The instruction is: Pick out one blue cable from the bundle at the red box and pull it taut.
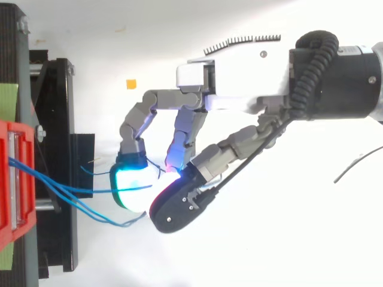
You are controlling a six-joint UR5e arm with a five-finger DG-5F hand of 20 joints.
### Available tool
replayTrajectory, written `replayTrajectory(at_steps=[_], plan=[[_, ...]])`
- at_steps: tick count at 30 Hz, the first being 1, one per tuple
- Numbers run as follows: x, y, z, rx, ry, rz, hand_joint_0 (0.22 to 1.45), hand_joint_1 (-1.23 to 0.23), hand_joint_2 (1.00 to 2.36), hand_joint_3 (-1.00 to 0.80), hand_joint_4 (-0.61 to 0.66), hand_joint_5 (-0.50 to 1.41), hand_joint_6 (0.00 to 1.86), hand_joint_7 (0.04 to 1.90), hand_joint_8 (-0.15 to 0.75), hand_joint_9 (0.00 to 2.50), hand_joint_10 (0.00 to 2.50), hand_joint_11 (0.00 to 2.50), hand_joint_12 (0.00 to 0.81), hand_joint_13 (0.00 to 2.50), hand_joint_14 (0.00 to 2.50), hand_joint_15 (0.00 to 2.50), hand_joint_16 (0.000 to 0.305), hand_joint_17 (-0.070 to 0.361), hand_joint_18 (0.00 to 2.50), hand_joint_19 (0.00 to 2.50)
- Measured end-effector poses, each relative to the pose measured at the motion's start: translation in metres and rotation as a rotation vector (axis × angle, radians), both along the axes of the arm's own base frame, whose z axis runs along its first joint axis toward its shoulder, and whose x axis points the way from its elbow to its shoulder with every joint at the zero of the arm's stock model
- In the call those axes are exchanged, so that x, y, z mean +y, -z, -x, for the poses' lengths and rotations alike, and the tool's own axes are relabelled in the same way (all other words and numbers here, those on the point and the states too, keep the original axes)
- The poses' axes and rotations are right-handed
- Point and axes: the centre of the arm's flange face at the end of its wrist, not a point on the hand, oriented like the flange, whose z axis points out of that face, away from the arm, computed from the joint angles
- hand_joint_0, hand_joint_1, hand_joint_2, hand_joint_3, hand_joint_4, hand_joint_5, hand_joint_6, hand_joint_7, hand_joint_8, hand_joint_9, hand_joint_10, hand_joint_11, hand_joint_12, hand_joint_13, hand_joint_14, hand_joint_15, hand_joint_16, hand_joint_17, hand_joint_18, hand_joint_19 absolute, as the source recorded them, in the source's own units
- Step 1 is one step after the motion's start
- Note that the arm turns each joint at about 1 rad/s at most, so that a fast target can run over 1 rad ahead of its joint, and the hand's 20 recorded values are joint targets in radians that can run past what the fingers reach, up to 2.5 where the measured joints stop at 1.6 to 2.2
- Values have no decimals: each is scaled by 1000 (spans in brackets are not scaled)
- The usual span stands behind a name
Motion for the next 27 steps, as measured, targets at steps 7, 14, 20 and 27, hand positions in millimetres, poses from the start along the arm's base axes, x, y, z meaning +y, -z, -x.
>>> replayTrajectory(at_steps=[7,14,20,27], plan=[[-2,0,0,-1,21,-9,541,-644,1000,-500,52,-135,923,727,242,1257,26,831,343,1059,24,616,53,118,862,740],[-2,0,0,-1,23,-10,527,-580,1000,-500,49,-129,905,759,248,1280,26,827,346,1069,23,618,53,120,867,738],[-2,0,0,-3,22,-10,596,-499,1003,-469,8,-123,894,802,239,1291,24,840,334,1062,23,634,51,114,843,762],[-3,0,-1,-4,23,-10,592,-607,1016,-285,4,-123,904,856,244,1281,27,835,343,1052,24,631,51,115,830,765]])
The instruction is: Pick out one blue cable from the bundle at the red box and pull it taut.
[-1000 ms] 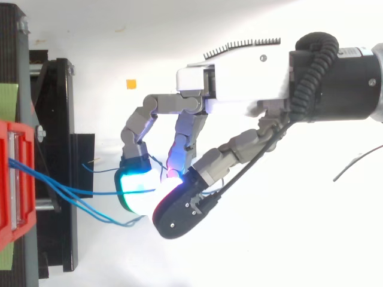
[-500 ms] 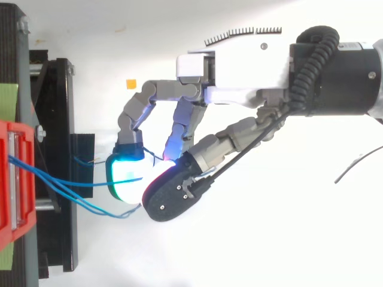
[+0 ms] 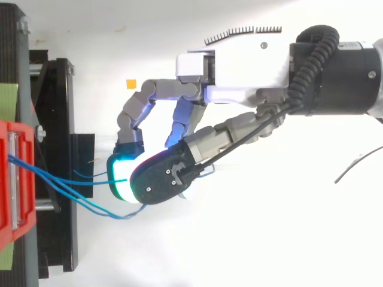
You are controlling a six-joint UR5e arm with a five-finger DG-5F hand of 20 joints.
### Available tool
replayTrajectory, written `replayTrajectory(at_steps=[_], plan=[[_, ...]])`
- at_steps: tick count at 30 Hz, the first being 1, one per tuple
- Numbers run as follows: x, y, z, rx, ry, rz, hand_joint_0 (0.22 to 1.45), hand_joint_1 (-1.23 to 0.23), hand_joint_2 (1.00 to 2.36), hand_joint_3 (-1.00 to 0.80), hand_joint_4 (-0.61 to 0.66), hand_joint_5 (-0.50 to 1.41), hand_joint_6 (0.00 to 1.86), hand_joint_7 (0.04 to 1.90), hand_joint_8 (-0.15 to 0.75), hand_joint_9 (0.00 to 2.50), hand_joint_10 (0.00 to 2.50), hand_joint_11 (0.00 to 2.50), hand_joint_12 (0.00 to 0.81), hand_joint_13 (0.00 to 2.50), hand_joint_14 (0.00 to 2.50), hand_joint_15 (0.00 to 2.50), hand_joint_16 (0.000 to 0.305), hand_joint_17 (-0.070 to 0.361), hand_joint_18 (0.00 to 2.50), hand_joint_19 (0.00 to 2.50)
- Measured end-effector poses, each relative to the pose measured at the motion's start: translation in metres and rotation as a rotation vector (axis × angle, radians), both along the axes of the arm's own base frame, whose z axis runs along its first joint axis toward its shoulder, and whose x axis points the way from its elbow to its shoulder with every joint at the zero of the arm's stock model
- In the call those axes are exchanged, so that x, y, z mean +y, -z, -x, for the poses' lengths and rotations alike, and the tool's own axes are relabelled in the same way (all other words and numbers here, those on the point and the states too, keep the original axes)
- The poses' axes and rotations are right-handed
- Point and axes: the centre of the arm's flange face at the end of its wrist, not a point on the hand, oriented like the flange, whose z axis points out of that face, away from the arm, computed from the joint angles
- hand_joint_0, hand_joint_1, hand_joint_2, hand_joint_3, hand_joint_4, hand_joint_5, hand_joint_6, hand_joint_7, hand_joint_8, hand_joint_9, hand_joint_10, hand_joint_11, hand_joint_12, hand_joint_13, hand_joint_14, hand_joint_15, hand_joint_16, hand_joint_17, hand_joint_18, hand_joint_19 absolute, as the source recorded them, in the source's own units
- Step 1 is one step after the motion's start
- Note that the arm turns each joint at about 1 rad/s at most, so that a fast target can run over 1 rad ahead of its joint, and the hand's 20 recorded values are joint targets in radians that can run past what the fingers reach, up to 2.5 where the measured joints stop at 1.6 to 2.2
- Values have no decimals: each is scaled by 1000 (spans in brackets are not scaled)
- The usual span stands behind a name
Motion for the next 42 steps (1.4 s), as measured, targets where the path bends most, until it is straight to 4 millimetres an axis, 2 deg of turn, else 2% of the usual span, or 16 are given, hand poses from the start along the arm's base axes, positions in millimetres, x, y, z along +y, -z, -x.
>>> replayTrajectory(at_steps=[10,18,20,27,36,42], plan=[[0,0,0,0,1,0,596,-672,1019,-191,0,-126,929,846,257,1261,24,838,349,1051,22,625,54,121,847,747],[0,0,0,0,-2,1,597,-671,1019,-222,26,-132,934,826,243,1246,27,829,341,1041,24,629,51,115,822,766],[0,0,0,0,-3,1,596,-662,1018,-241,33,-132,934,823,243,1247,27,847,340,1042,23,630,51,115,823,758],[0,0,0,0,-3,1,553,-578,1000,-500,74,-137,896,776,248,1262,25,828,345,1057,22,625,53,120,839,754],[0,0,0,0,-1,0,546,-542,1000,-500,71,-134,892,772,255,1278,27,822,350,1062,25,624,54,121,850,761],[0,0,0,-4,0,0,590,-602,1013,-348,28,-131,916,820,254,1283,27,834,348,1063,24,631,53,118,846,764]])
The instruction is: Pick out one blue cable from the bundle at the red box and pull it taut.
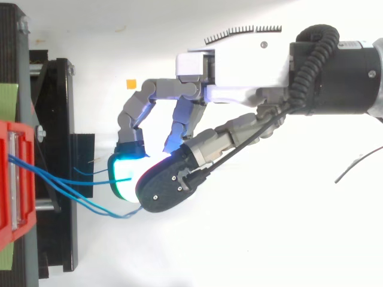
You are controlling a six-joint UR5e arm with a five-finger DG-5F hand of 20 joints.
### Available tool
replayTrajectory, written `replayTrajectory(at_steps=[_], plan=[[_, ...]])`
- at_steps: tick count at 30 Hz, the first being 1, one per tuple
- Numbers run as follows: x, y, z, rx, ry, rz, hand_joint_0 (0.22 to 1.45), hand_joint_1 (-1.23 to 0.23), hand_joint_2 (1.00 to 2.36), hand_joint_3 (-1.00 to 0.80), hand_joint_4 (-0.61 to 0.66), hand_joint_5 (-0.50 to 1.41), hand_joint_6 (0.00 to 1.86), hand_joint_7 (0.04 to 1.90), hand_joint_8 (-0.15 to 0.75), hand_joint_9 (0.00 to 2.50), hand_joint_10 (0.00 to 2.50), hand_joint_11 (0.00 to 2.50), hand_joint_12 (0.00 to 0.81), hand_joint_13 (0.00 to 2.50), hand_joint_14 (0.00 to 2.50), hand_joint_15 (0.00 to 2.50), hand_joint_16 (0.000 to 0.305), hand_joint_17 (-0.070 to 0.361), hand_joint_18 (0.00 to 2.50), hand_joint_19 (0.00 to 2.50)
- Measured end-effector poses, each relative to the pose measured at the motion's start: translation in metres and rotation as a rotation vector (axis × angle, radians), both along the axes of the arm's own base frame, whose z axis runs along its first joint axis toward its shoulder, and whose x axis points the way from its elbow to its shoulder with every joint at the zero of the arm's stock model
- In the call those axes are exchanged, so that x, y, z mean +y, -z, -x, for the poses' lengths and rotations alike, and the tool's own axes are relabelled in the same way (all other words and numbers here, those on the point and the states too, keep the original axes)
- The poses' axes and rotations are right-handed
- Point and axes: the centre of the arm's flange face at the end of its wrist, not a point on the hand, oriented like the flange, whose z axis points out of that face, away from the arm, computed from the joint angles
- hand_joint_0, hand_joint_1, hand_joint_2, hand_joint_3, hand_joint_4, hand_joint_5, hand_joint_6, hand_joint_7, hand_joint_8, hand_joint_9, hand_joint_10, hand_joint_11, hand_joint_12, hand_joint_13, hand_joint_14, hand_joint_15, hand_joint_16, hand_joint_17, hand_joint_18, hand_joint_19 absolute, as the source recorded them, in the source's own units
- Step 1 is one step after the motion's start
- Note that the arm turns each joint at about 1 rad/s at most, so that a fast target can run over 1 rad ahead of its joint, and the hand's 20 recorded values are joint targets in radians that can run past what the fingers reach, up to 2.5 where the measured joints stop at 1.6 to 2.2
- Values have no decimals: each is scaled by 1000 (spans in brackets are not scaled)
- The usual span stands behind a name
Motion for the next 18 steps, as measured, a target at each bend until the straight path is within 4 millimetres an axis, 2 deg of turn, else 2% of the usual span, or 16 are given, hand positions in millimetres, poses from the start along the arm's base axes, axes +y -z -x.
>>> replayTrajectory(at_steps=[6,15,18], plan=[[1,0,0,-2,-1,0,592,-648,1019,-215,12,-125,951,811,263,1290,26,838,347,1066,24,633,52,116,843,755],[1,0,-1,-8,-1,0,623,-699,1017,-207,8,-126,957,803,257,1264,24,834,348,1059,23,629,54,121,853,729],[1,-1,-1,-9,-1,0,658,-757,1020,-191,-55,-132,963,867,256,1251,26,851,339,1048,23,623,52,116,840,728]])
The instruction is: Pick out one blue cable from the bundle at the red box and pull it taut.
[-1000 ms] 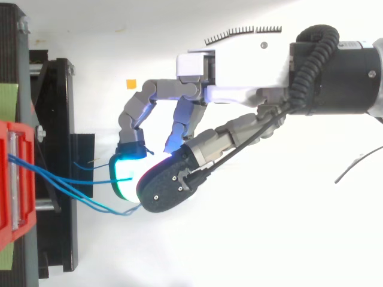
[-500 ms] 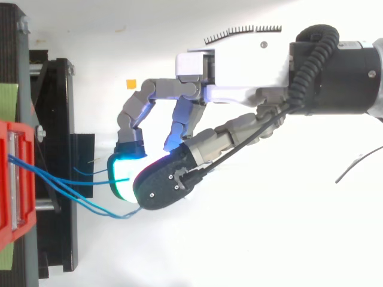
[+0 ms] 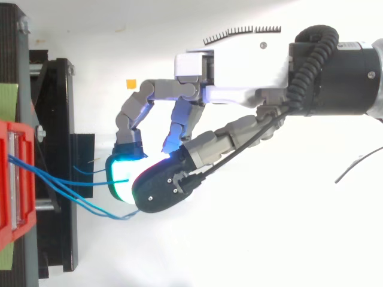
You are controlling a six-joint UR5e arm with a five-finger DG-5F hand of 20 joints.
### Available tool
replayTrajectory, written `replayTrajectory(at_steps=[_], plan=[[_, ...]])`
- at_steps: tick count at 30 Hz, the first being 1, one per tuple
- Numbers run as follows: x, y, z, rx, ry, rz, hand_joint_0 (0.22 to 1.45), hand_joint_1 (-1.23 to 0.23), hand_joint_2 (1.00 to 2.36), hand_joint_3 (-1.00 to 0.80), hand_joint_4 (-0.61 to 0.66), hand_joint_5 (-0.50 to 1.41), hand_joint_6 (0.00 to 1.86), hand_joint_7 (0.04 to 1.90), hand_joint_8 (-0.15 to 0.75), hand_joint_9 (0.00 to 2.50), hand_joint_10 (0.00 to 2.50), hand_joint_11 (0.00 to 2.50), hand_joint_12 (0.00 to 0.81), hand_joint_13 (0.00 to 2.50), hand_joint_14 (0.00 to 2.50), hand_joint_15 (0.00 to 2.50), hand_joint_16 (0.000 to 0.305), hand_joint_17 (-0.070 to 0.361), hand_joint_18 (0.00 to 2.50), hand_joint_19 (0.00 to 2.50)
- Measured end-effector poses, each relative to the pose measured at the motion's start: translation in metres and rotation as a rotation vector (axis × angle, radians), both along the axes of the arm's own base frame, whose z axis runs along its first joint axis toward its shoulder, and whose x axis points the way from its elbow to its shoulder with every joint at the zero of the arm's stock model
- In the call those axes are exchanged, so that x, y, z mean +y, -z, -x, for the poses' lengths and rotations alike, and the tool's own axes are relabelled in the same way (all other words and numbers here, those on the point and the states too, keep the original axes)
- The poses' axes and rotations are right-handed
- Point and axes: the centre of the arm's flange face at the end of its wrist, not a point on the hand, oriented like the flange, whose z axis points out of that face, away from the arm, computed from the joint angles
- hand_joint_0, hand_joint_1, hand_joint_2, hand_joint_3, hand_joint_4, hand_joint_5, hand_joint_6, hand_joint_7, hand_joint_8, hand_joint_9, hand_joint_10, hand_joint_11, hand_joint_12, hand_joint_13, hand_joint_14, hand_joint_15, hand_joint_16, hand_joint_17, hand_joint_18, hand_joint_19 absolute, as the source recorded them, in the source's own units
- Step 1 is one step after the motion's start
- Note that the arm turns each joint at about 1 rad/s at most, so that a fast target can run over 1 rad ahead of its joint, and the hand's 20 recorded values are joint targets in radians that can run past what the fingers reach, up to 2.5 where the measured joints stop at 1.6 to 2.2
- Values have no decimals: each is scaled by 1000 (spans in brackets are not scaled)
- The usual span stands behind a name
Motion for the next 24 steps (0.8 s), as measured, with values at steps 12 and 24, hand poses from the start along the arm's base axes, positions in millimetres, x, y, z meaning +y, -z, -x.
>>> replayTrajectory(at_steps=[12,24], plan=[[-1,0,0,0,-1,-1,776,-772,1005,-425,-273,-166,981,958,221,1248,29,879,316,1051,25,623,49,111,843,740],[-3,0,1,1,-6,-11,809,-778,1008,-408,-390,-163,990,1051,202,1328,26,888,309,1072,24,627,47,105,809,798]])
